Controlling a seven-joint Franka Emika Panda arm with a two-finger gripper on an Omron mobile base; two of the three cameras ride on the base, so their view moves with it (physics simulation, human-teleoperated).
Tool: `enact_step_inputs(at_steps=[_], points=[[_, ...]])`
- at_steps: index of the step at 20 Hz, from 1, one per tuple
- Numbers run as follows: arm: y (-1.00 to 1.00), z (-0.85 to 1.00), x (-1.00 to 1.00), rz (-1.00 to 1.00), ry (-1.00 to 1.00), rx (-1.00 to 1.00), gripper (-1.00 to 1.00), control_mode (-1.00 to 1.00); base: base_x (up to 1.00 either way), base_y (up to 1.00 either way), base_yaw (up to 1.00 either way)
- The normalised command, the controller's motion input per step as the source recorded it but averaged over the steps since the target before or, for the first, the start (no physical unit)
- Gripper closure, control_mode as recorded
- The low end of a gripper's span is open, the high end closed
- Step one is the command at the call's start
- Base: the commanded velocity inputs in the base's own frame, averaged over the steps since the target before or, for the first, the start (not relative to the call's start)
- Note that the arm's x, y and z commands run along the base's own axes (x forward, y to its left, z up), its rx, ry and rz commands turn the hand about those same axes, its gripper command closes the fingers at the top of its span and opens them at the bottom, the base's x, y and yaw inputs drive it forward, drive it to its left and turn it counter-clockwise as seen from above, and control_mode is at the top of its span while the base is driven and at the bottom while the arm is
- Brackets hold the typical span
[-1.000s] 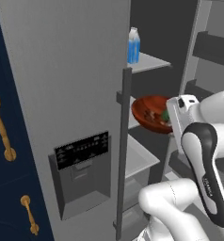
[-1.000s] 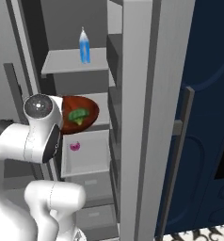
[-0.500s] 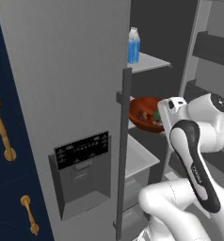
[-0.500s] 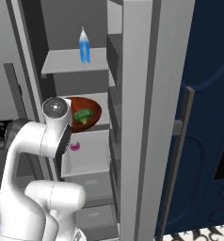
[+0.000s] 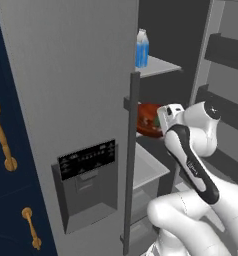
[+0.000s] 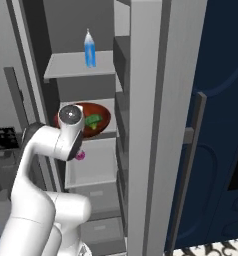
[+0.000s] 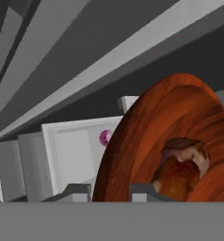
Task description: Pick the chicken drumstick and broccoli from their plates and place them in the bowl. Then put the bowl in the fridge.
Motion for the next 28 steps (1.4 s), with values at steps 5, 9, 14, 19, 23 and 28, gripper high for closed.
enact_step_inputs(at_steps=[5, 9, 14, 19, 23, 28], points=[[0.11, -0.13, 0.61, 0.0, 0.03, 0.0, 1.0, -1.0, 0.0, 0.0, 0.0], [0.07, -0.2, 0.67, 0.0, 0.05, 0.0, 1.0, -1.0, 0.0, 0.0, 0.0], [0.0, -0.23, 0.69, 0.0, 0.0, 0.0, 1.0, -1.0, 0.0, 0.0, 0.0], [0.02, -0.23, 0.64, 0.0, 0.01, 0.0, 1.0, -1.0, 0.0, 0.0, 0.0], [0.05, -0.29, 0.58, 0.0, 0.0, -0.01, 1.0, -1.0, 0.0, 0.0, 0.0], [0.04, -0.26, 0.53, 0.0, 0.0, -0.01, 1.0, -1.0, 0.0, 0.0, 0.0]])
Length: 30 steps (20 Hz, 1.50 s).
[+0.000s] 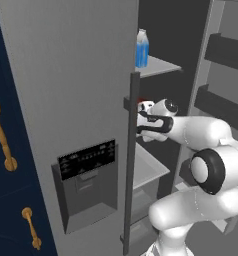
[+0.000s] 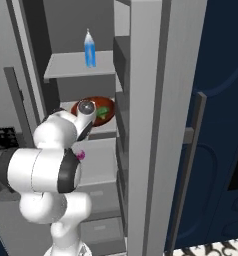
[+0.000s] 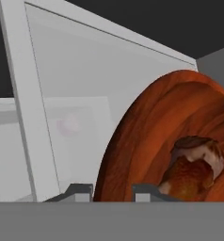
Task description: Pick the chicken drumstick and broccoli from their plates and place them in the bowl. Then put the bowl in the fridge.
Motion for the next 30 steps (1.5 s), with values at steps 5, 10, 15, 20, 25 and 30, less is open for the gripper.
enact_step_inputs(at_steps=[5, 10, 15, 20, 25, 30], points=[[0.0, 0.0, 0.22, 0.0, 0.0, 0.0, 1.0, -1.0, 0.0, 0.0, 0.0], [0.0, 0.01, -0.02, 0.0, -0.13, 0.0, -1.0, -1.0, 0.0, 0.0, 0.0], [0.04, 0.25, -0.31, -0.05, -0.19, -0.02, -1.0, -1.0, 0.0, 0.0, 0.0], [0.0, 0.42, -0.54, -0.2, -0.02, -0.06, -1.0, -1.0, 0.0, 0.0, 0.0], [0.0, 0.9, -0.7, -0.23, 0.01, -0.01, -1.0, -1.0, 0.0, 0.0, 0.0], [0.0, 1.0, -0.55, -0.2, 0.08, 0.0, -1.0, -1.0, 0.0, 0.0, 0.0]])
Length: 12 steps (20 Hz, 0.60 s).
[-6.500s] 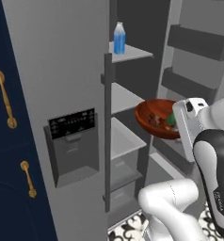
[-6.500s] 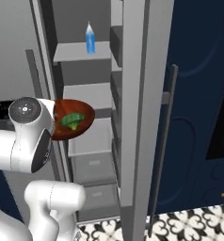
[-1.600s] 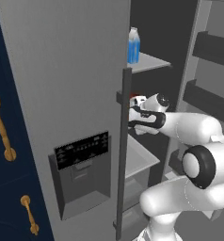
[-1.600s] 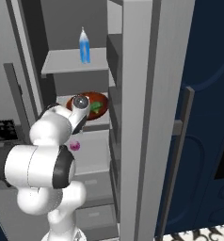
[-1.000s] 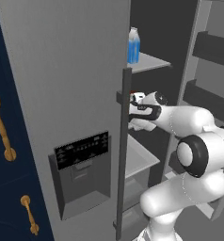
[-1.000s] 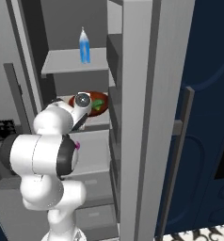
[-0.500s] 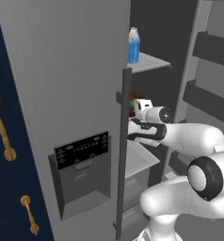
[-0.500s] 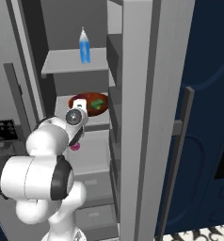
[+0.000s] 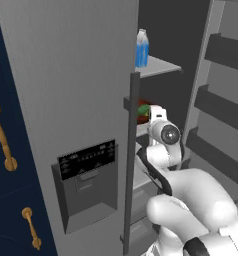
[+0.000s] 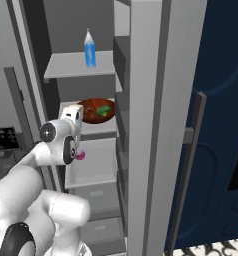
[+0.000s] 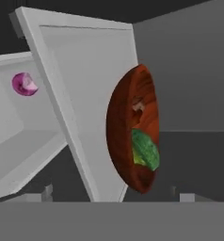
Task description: Pick the chicken drumstick and broccoli from their plates and place them in the bowl. Then put the bowl in the fridge.
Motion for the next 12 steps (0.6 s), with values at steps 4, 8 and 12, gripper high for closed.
enact_step_inputs(at_steps=[4, 8, 12], points=[[-0.14, 0.6, -0.71, -0.05, 0.16, 0.04, -1.0, -1.0, 0.0, 0.0, 0.0], [-0.22, 0.36, -0.67, 0.0, 0.11, 0.11, -1.0, -1.0, 0.0, 0.0, 0.0], [0.0, 0.42, -0.86, 0.01, 0.11, 0.03, -1.0, -1.0, 0.0, 0.0, 0.0]])
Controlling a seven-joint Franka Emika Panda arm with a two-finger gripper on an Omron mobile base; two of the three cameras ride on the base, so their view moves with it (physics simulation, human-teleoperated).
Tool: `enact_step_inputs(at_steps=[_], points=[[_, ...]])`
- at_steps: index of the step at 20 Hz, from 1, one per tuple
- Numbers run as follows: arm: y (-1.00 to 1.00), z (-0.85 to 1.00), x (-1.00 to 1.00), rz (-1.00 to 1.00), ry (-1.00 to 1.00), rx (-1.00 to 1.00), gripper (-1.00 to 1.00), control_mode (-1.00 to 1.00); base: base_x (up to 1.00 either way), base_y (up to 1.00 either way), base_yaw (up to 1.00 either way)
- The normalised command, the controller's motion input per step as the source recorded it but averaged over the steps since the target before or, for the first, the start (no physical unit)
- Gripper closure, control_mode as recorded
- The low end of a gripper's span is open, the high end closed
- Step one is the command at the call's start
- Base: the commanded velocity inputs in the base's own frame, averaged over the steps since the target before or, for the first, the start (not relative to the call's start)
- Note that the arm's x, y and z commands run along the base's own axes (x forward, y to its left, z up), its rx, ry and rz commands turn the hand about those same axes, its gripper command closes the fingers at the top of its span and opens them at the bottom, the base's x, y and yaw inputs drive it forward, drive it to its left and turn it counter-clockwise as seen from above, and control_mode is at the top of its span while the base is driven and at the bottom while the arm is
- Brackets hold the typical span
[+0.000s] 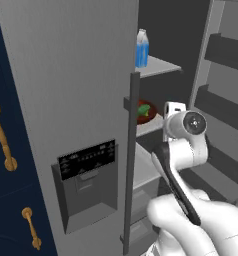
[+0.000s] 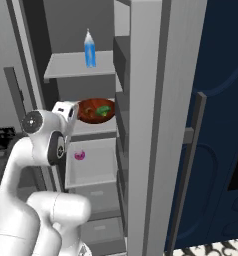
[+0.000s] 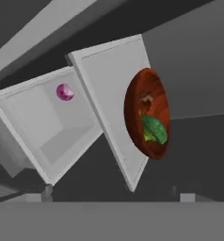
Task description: Pick the chicken drumstick and broccoli from their plates and place them in the bowl. Then put the bowl in the fridge.
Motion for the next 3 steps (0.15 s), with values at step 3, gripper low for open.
enact_step_inputs(at_steps=[3], points=[[0.0, 0.65, -0.98, 0.0, 0.13, 0.0, -1.0, -1.0, 0.0, 0.0, 0.0]])
